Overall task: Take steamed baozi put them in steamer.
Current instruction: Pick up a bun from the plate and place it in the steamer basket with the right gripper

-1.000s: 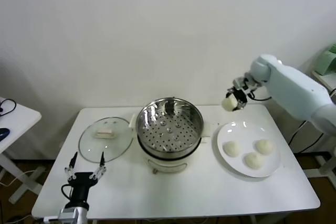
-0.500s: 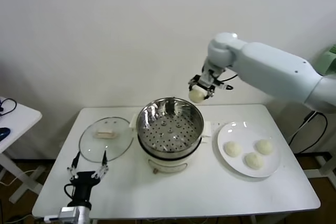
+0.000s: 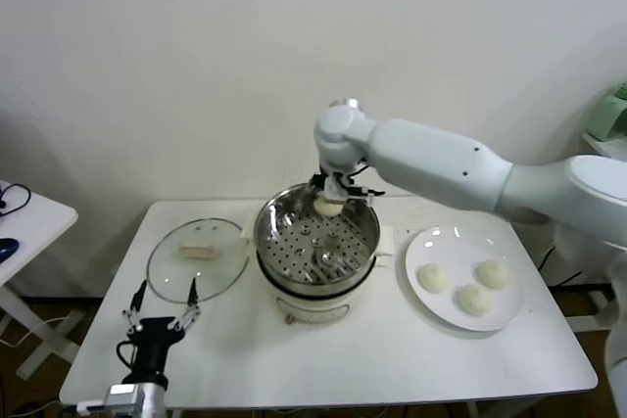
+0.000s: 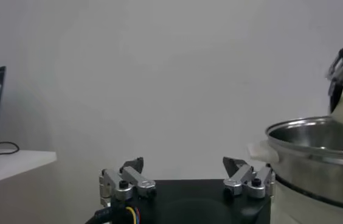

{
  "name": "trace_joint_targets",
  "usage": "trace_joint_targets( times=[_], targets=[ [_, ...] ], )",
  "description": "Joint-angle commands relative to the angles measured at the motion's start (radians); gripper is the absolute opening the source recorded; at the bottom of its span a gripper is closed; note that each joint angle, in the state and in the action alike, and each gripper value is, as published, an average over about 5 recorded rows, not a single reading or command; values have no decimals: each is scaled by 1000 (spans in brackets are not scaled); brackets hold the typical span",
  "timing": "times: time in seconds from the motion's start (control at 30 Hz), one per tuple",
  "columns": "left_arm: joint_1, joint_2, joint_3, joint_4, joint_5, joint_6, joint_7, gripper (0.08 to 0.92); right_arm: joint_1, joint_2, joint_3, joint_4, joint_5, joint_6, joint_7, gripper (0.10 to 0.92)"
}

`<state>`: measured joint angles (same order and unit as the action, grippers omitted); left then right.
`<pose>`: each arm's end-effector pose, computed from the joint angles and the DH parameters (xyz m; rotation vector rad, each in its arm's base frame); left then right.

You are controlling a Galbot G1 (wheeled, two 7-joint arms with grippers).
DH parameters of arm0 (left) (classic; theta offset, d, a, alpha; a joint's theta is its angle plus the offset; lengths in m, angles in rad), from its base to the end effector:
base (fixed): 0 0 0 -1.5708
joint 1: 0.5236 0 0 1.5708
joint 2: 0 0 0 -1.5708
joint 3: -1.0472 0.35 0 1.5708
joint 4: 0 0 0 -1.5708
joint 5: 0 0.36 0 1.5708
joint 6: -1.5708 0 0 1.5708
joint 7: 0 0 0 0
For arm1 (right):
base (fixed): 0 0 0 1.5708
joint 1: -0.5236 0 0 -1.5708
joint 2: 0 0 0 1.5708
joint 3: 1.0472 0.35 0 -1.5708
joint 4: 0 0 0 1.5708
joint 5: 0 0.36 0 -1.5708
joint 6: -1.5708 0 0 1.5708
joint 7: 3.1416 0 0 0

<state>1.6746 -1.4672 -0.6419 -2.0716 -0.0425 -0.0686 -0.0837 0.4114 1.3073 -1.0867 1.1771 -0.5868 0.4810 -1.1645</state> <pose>0.1527 0.0554 -0.3236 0.1963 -3.0845 -0.1730 0.5528 0.1936 -0.0755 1.7319 -0.1091 2.6013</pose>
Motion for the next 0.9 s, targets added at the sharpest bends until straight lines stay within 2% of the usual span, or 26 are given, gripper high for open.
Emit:
trace_joint_targets(
  times=[0.03,0.6,0.9],
  targets=[
    [0,2,-5,-1,-15,4,-3,823,-93,97,28,-99,-136,44,3,687],
    [-15,10,-1,31,-17,2,-6,823,-122,93,46,-127,-173,40,14,696],
    [-21,5,7,32,-25,0,-4,823,-106,95,54,-118,-153,48,16,817]
  ],
)
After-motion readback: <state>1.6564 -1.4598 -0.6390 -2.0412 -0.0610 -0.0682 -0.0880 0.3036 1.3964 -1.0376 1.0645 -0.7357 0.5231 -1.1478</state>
